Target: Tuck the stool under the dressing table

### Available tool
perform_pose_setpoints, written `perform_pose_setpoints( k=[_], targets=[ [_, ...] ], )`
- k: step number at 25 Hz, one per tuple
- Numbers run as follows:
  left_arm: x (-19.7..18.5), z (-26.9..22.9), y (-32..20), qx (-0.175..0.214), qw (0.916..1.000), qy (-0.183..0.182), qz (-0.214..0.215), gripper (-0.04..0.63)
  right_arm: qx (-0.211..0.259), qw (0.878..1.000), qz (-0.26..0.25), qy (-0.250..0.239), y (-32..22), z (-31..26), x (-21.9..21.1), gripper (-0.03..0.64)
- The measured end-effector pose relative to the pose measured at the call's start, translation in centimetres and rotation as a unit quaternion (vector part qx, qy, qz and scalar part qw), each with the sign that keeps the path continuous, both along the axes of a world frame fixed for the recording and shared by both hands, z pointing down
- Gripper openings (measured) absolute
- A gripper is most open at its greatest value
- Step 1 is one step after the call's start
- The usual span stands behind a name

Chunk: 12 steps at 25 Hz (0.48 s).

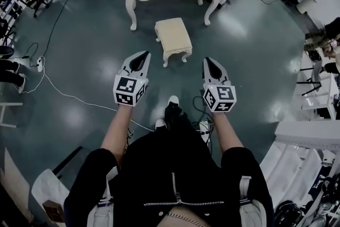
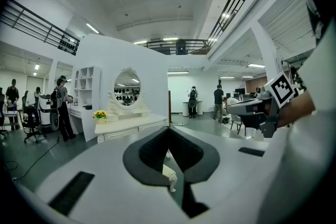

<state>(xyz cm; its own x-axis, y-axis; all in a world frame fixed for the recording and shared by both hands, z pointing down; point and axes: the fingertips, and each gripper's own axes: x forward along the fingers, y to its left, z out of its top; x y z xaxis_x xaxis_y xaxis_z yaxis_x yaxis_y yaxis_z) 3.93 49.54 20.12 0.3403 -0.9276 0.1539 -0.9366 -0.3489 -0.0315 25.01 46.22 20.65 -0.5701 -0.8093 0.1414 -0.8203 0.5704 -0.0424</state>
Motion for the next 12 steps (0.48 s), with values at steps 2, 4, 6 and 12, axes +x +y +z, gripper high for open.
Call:
perform_pose_setpoints(
  k=[2, 4, 6, 12],
  targets=[
    [-0.5, 0.2, -0.8, -0.002, 1.0000, 0.001, -0.002, 0.021, 0.000, 1.000, -0.001, -0.001, -0.9, 0.1, -0.5, 0.005],
    [-0.9, 0.3, -2.1, -0.003, 1.0000, 0.002, -0.003, 0.021, -0.001, 1.000, -0.004, 0.000, -2.2, 0.3, -0.9, 0.005],
    [-1.2, 0.5, -3.7, -0.005, 1.0000, 0.001, -0.003, 0.021, -0.004, 1.000, -0.006, -0.001, -3.8, 0.7, -1.4, 0.005],
    [-2.5, 1.0, -9.9, -0.013, 0.9999, -0.001, 0.000, 0.021, -0.010, 1.000, -0.009, -0.003, -10.3, 1.1, -3.3, 0.005]
  ],
)
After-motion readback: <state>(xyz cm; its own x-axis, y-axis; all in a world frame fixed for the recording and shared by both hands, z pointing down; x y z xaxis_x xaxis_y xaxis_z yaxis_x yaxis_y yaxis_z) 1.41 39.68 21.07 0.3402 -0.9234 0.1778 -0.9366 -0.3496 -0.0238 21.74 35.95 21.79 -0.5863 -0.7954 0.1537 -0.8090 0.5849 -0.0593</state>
